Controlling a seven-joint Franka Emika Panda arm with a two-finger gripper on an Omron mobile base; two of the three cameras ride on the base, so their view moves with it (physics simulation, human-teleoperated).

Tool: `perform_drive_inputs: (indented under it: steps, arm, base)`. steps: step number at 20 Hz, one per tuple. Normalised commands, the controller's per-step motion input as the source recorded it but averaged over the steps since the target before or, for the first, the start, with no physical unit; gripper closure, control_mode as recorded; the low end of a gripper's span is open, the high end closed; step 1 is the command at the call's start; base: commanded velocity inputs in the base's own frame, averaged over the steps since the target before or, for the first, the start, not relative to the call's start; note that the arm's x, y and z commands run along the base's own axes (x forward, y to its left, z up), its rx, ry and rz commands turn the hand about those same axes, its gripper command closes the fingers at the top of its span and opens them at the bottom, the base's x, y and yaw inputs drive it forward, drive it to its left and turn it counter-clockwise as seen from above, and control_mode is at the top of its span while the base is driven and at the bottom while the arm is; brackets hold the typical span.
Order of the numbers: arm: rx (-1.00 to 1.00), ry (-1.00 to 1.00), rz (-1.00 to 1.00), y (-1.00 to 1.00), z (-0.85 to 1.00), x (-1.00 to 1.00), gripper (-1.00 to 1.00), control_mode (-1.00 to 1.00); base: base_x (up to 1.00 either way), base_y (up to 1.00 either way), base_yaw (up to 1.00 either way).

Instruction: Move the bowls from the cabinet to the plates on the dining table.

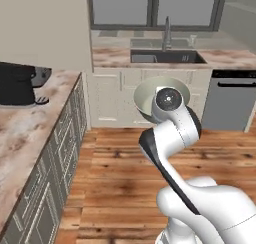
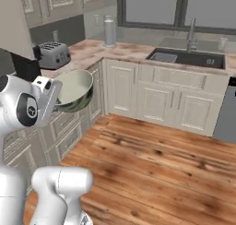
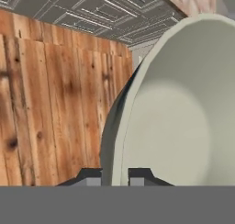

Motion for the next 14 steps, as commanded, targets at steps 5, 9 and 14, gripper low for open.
perform_drive_inputs:
  steps: [5,9,14]
  arm:
    - [0.0,0.0,0.0,0.0,0.0,0.0,1.0,1.0]
    - [0.0,0.0,0.0,0.0,0.0,0.0,1.0,1.0]
    - [0.0,0.0,0.0,0.0,0.0,0.0,1.0,1.0]
  base:
    - [-0.01,-0.21,-0.41]
    - [0.0,-0.25,-0.34]
    - [0.0,-0.33,-0.34]
